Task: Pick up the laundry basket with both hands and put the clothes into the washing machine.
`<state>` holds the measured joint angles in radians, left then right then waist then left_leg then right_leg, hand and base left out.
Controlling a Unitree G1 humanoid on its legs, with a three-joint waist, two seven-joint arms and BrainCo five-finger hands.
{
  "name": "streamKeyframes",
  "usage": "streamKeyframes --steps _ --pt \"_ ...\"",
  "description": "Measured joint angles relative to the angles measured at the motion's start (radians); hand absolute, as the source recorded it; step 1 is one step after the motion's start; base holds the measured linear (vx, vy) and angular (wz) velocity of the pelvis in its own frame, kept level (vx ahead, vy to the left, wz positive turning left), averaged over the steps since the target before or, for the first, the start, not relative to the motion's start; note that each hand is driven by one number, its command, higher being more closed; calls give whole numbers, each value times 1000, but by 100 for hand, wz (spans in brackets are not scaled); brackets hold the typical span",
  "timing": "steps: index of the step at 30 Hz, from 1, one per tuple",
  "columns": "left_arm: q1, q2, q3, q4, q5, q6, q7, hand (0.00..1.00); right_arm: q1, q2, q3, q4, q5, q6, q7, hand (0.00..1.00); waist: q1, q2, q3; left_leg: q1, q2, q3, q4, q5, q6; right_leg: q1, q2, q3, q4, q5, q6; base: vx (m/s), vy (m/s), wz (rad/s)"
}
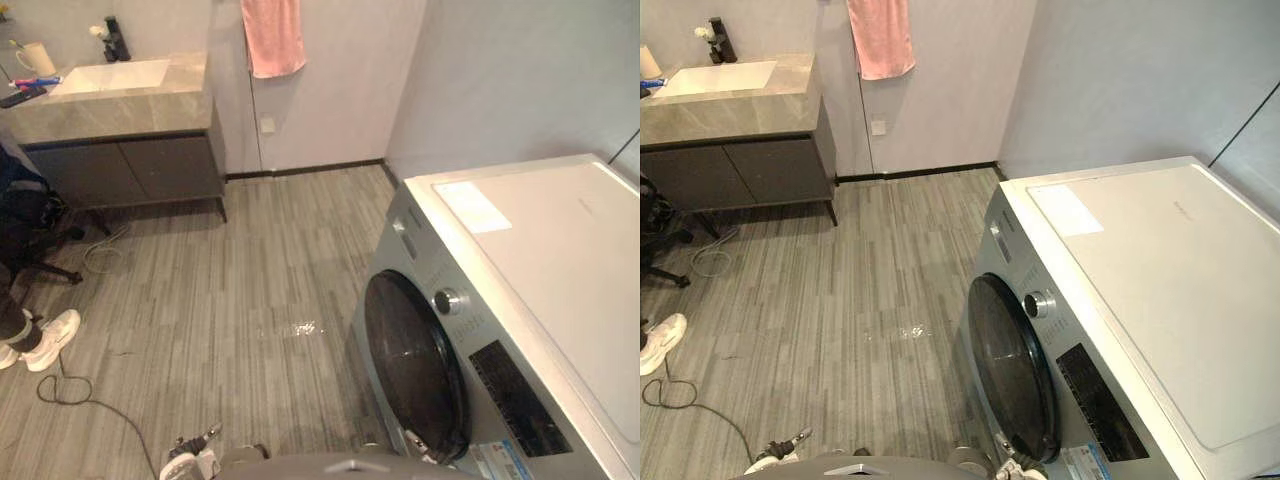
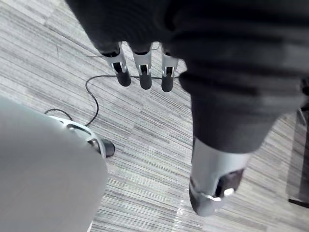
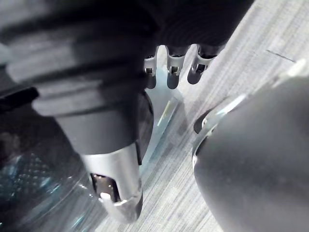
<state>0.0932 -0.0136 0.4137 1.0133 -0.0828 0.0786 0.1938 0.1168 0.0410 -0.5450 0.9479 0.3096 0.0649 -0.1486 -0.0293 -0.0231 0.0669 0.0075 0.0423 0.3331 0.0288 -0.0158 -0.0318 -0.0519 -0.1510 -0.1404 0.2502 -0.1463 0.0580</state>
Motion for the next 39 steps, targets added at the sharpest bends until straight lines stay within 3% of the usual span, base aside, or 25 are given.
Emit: streamKeyframes --steps 1,13,14,15,17,19,22,25,26,27,28,29,31,32,33,35,36,38,39 --pt "-38 71 -142 78 10 -1 -4 0 -81 -47 -16 131 -3 8 8 0 -23 1 50 80 -27 -47 -114 97 9 82 18 -9 -89 16 13 27 16 14" --pt "-35 71 -94 81 7 -1 -22 0 -81 -48 -66 162 -4 8 19 0 -17 11 56 75 -13 -61 -98 86 -3 99 26 -30 -95 14 11 3 -3 4" --pt "-35 69 -46 70 -5 -3 -28 0 -82 -47 -86 167 -5 9 26 0 -7 -5 69 26 10 -70 34 25 -9 112 27 -37 -84 2 -1 35 -53 11" --pt "-34 67 -19 63 -16 -3 -28 0 -81 -46 -99 167 -6 9 34 0 -3 -3 78 -8 28 -73 122 -18 -12 115 32 -39 -74 -4 1 12 -70 10" --pt "-21 49 64 56 -85 -3 -28 0 -70 -49 -105 148 -17 9 38 0 12 25 115 -150 102 -101 473 -123 -6 118 50 -49 -4 -56 1 -53 -25 11" --pt "5 35 97 57 -135 -2 -30 0 -50 -47 -106 130 -39 10 38 0 22 10 124 -222 130 -121 616 -139 -12 128 29 -57 33 -88 1 -10 60 11" --pt "55 4 157 57 -151 6 -32 0 -27 -47 -96 125 -41 15 38 0 32 15 120 -281 182 -86 518 -177 -20 144 0 -62 29 -108 29 96 157 6" --pt "67 -20 206 56 -162 6 -26 0 -15 -49 -110 125 -41 26 38 0 34 28 110 -315 196 -91 321 -129 -46 157 -41 -64 16 -134 73 224 328 9" --pt "81 -24 225 58 -181 5 -25 0 -10 -45 -134 130 -41 27 38 0 35 22 100 -317 178 -82 349 -54 -46 179 -72 -47 2 -147 92 475 592 -28" --pt "109 -25 242 60 -205 0 -23 0 -9 -43 -150 156 -43 28 38 0 42 -6 60 -320 116 -66 381 -54 -12 195 -124 -6 -46 -149 84 370 433 -36" --pt "115 -19 242 62 -209 -2 -23 0 -4 -41 -150 167 -43 29 38 0 41 -16 51 -320 106 -55 383 -68 -11 194 -133 6 -47 -144 75 420 375 -39" --pt "119 2 238 76 -210 -4 -22 0 -19 -26 -152 181 -40 30 38 0 30 -40 25 -322 73 -32 386 -100 8 183 -160 56 -39 -103 43 344 264 -7" --pt "91 21 184 79 -210 -8 -24 0 -39 -24 -157 179 -41 26 39 0 24 -32 28 -293 52 -20 367 -122 20 122 -164 138 70 -19 40 395 322 -9" --pt "81 32 136 73 -209 -14 -25 0 -44 -28 -148 179 -41 25 39 0 26 -33 28 -245 47 0 335 -127 33 67 -160 173 204 27 39 292 208 -22" --pt "78 39 112 69 -209 -15 -24 0 -46 -30 -134 178 -42 25 39 0 24 -34 27 -218 44 6 319 -126 44 41 -155 176 276 50 41 351 195 -29" --pt "73 69 22 57 -201 -14 -26 0 -53 -40 -66 166 -40 11 40 0 13 -29 30 -110 32 29 265 -141 58 -43 -149 166 502 160 32 329 121 -26" --pt "70 77 3 57 -197 -14 -26 0 -55 -44 -52 165 -39 5 40 0 7 -25 31 -88 33 29 248 -142 58 -58 -147 153 547 160 33 263 56 -15" --pt "37 99 -57 57 -186 -16 -25 0 -67 -51 -5 148 -28 -1 37 0 -2 -15 41 26 36 44 156 -133 43 -163 -118 53 699 6 0 268 -30 -22" --pt "34 97 -66 57 -186 -17 -24 0 -67 -52 3 139 -26 -1 37 0 -4 -11 45 51 42 59 139 -130 40 -182 -104 34 696 -20 -2 241 -72 -29"
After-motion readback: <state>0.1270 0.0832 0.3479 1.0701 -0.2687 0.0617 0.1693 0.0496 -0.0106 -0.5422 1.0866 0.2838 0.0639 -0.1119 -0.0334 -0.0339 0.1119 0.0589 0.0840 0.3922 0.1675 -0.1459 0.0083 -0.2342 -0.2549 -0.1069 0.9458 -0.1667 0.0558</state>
